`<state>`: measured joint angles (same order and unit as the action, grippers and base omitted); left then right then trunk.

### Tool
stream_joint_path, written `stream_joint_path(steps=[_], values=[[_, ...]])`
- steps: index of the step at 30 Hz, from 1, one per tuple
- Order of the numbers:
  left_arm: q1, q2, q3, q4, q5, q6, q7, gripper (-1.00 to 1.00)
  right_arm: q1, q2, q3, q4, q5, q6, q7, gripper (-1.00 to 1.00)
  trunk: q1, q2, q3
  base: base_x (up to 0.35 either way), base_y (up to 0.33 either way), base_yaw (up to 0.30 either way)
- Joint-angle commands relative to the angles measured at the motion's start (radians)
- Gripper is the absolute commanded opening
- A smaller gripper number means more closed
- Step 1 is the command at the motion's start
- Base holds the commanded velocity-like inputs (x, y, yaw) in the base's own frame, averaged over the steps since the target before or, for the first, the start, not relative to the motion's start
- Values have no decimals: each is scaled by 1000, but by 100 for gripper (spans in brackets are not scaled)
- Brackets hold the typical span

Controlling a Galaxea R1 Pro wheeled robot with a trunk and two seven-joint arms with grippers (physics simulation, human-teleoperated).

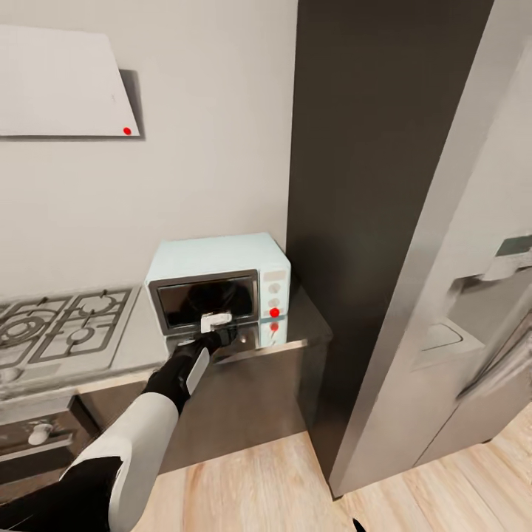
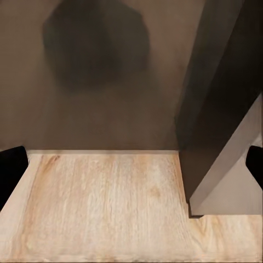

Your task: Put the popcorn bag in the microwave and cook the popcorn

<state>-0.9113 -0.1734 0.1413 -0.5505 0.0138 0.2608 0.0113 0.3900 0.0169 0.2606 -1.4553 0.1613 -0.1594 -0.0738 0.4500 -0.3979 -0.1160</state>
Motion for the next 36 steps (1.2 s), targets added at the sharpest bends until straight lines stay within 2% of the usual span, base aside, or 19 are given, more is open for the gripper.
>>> stream_joint_path(steps=[1, 7, 9, 10, 12, 15, 17, 18, 19, 20, 21, 23, 24, 26, 27, 28, 29, 33, 36], values=[[31, -1, -1, -12, 2, 6, 0, 100, 0, 0, 0, 0, 11, 0, -7, 100, 0, -2, -2, -349, 0, 0], [217, -1, -87, -236, 4, 7, -9, 100, -1, 0, 0, 0, 11, 0, -7, 100, 0, -2, -2, -350, 0, 0], [342, -1, -162, -403, 3, 8, -8, 100, -3, 0, 0, -2, 11, 0, -7, 100, 0, -2, -2, -350, 0, 0], [448, -1, -221, -531, 3, 8, -8, 100, -7, 1, -2, -10, 11, 1, -8, 100, 0, -2, -2, -337, 0, 0], [615, -1, -281, -687, 1, 9, -4, 100, -13, 1, -4, -38, 12, 6, -9, 100, 0, -2, -2, -191, 0, 0], [761, -1, -299, -750, 4, 9, -6, 100, -27, 4, -5, -104, 16, 14, -9, 100, 0, -2, -2, -64, 0, 0], [828, 5, -291, -742, 8, 9, -2, 100, -79, 12, 6, -124, 33, 41, -9, 100, 0, -2, -2, -18, 0, 0], [857, 33, -278, -723, 9, 9, -1, 100, -128, 16, 26, -129, 42, 86, -9, 100, 0, -2, -2, -9, 0, 0], [898, 77, -243, -664, 11, 9, 0, 100, -243, 28, 85, -133, 47, 217, -11, 100, 0, -2, -2, -5, 0, 0], [919, 99, -213, -614, 12, 8, 0, 100, -325, 42, 124, -135, 47, 313, -12, 100, 0, -2, -2, -3, 0, 0], [933, 113, -176, -556, 13, 6, 0, 100, -410, 63, 155, -135, 47, 403, -12, 100, 0, -2, -2, -2, 0, 0], [945, 129, -41, -355, 14, -50, -3, 100, -687, 139, 197, -97, 45, 613, -13, 100, 0, -2, -2, 0, 0, 0], [943, 131, -2, -301, 14, -89, -6, 100, -776, 156, 203, -63, 39, 666, -13, 100, 0, -2, -2, 0, 0, 0], [941, 133, 59, -228, 14, -165, -8, 100, -935, 158, 209, 24, -16, 743, -16, 100, 0, -2, -2, 0, 0, 0], [940, 133, 76, -207, 14, -193, -9, 100, -1011, 158, 210, 76, -70, 764, -19, 100, 0, -2, -2, 0, 0, 0], [942, 132, 95, -181, 15, -231, -9, 100, -1192, 158, 204, 269, -230, 787, -33, 100, 0, -2, -2, 0, 0, 0], [946, 131, 99, -170, 13, -247, -10, 100, -1386, 158, 192, 561, -383, 720, -48, 100, 0, -2, -2, 0, 0, 0], [945, 127, 93, -144, 6, -296, -10, 100, -1576, 158, 188, 895, -455, 568, -54, 100, 0, -2, -2, 0, 0, 0], [942, 126, 92, -115, 3, -327, -10, 100, -1625, 158, 189, 989, -468, 536, -55, 100, 0, -2, -2, 0, 0, 0]])
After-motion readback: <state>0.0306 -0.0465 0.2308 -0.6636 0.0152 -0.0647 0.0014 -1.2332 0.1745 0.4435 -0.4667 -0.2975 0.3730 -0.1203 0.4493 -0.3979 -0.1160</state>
